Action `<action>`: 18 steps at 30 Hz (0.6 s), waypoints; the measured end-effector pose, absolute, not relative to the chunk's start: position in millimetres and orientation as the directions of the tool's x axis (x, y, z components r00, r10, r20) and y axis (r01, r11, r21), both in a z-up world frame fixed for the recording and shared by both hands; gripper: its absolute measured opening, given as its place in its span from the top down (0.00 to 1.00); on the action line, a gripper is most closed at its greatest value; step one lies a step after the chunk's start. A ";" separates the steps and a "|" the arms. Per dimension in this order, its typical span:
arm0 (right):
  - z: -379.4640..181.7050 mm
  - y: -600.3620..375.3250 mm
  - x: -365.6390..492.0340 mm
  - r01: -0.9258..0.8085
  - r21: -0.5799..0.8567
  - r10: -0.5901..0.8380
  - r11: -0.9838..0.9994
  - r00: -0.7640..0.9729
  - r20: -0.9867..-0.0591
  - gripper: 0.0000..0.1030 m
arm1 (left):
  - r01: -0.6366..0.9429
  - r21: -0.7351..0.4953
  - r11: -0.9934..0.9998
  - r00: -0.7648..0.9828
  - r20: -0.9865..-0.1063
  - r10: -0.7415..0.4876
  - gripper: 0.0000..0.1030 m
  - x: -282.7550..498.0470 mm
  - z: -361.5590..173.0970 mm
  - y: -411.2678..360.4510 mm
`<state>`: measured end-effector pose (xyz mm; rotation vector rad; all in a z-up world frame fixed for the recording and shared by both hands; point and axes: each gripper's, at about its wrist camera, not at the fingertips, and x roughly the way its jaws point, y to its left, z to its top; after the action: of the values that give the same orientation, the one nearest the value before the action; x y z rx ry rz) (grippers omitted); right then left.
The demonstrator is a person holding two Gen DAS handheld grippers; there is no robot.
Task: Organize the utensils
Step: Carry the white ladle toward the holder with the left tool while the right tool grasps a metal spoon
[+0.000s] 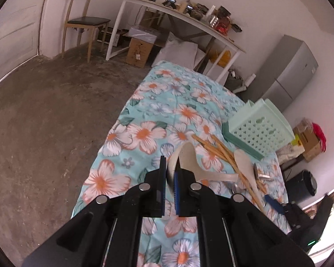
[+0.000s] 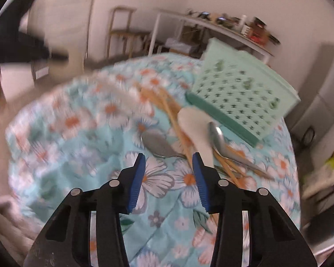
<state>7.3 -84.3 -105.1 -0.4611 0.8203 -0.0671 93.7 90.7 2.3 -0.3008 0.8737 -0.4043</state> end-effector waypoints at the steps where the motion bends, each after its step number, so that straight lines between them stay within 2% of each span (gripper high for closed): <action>1: -110.4 -82.3 10.2 -0.131 -0.443 -0.244 0.887 0.681 -0.690 0.62 | 0.215 -0.417 0.883 0.577 -0.675 -0.460 0.95 95.3 2.5 89.8; 4: -127.5 -73.6 18.4 -0.170 -0.527 -0.293 0.833 0.673 -0.679 0.63 | 0.207 -0.430 0.878 0.577 -0.672 -0.465 0.95 100.4 -1.6 91.1; 8: -139.7 -66.1 24.8 -0.190 -0.615 -0.344 0.765 0.686 -0.641 0.71 | 0.204 -0.444 0.872 0.571 -0.670 -0.475 0.95 107.6 -8.2 91.6; 18: -150.5 -60.8 46.9 -0.183 -0.674 -0.396 0.716 0.688 -0.608 0.85 | 0.216 -0.452 0.865 0.578 -0.655 -0.487 0.95 118.3 -10.5 90.6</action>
<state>46.9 -60.8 -150.5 -0.7855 0.8241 -0.1341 118.3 90.6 -10.5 -0.3426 0.8623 -0.4201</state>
